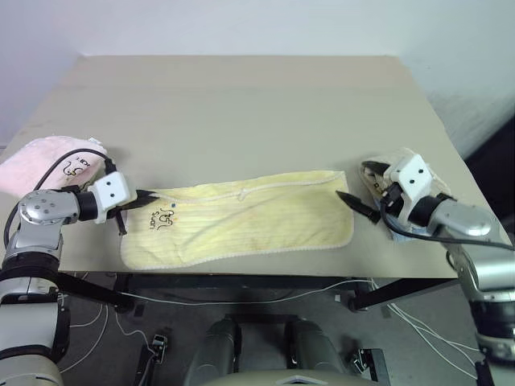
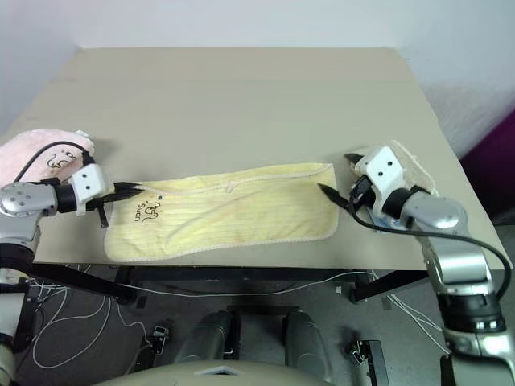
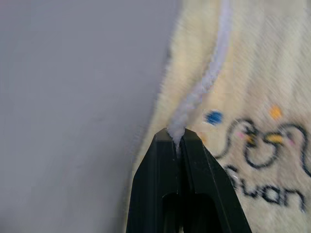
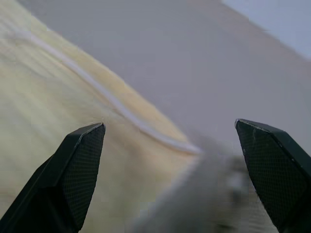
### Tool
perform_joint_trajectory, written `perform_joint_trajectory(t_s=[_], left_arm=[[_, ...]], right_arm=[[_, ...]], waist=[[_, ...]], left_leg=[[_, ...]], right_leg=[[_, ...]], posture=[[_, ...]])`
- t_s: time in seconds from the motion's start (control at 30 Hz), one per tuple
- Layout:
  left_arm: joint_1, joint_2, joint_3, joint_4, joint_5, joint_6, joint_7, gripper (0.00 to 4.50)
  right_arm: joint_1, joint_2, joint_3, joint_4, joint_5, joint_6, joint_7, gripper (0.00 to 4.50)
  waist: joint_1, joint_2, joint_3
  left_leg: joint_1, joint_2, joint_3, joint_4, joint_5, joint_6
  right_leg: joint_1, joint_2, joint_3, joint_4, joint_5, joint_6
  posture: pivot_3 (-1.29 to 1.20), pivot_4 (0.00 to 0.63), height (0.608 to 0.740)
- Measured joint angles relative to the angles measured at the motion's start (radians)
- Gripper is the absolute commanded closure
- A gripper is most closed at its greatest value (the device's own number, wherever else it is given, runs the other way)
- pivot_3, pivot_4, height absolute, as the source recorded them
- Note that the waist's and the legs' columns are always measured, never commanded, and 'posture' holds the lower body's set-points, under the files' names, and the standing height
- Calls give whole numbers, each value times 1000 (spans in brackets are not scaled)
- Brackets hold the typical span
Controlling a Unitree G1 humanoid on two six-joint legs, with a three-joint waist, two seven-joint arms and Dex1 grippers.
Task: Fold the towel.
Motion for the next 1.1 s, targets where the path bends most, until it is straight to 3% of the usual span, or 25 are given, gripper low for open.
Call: perform_joint_trajectory(t_s=[0.4, 0.83, 0.93, 1.1], left_arm=[[256, -86, 109, -471, -155, 308, 177, 4450], [375, -105, 132, -665, -169, 411, 253, 4450], [378, -105, 132, -666, -173, 414, 257, 4500], [384, -105, 139, -666, -173, 414, 262, 4500]], right_arm=[[-277, -21, 214, 521, -353, -517, -15, 0], [-563, 66, 375, 991, -572, -826, -121, 0], [-579, 71, 390, 1034, -597, -862, -134, 520], [-582, 72, 396, 1059, -601, -897, -126, 2302]], waist=[[-5, 0, 0], [-6, 1, 0], [-4, 1, 0], [-6, 1, 0]], left_leg=[[1, 0, 2, 0, 0, 0], [1, 1, 3, -1, 0, 0], [1, 1, 3, -1, 0, 0], [1, 1, 3, -1, 0, 0]], right_leg=[[-1, -1, 3, 1, 0, 0], [-2, -1, 3, 1, 0, 0], [-1, -1, 3, 1, 0, 0], [-2, -1, 3, 1, 0, 0]], posture=[[0, 150, 740], [0, 150, 740], [0, 150, 740], [0, 150, 740]])
